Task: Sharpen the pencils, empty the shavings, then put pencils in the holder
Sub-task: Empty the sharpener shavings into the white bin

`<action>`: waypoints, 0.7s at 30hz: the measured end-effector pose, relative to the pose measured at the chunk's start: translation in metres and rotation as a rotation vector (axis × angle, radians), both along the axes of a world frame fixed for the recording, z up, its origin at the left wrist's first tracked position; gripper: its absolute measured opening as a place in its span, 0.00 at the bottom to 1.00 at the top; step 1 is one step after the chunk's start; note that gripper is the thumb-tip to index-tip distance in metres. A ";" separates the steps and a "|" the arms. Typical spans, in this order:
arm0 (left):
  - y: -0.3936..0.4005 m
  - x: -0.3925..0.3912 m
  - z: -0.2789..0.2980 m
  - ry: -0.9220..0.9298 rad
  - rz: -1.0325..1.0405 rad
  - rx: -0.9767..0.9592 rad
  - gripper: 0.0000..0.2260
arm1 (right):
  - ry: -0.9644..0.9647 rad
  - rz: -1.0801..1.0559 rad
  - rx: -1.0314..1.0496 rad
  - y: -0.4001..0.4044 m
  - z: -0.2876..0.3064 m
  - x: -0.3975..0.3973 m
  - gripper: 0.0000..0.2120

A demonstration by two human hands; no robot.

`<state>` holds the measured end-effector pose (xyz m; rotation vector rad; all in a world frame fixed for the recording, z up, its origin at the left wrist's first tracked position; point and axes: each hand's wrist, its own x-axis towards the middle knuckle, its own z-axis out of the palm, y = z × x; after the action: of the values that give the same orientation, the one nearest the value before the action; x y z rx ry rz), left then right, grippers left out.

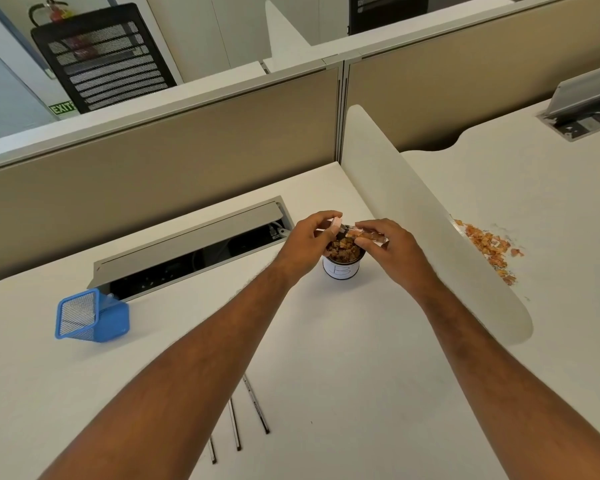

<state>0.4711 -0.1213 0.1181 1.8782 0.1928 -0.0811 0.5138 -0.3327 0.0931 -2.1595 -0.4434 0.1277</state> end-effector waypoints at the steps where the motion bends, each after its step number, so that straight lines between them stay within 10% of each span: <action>1: 0.000 -0.001 0.000 0.000 0.000 0.007 0.14 | 0.004 -0.004 -0.004 0.000 0.000 0.000 0.15; 21: 0.002 -0.008 -0.011 -0.123 -0.221 0.639 0.15 | -0.154 0.102 -0.144 -0.005 0.008 -0.004 0.12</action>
<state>0.4636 -0.1197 0.1076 2.5288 -0.0891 -0.0579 0.5099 -0.3373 0.1007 -2.2980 -0.6505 0.0508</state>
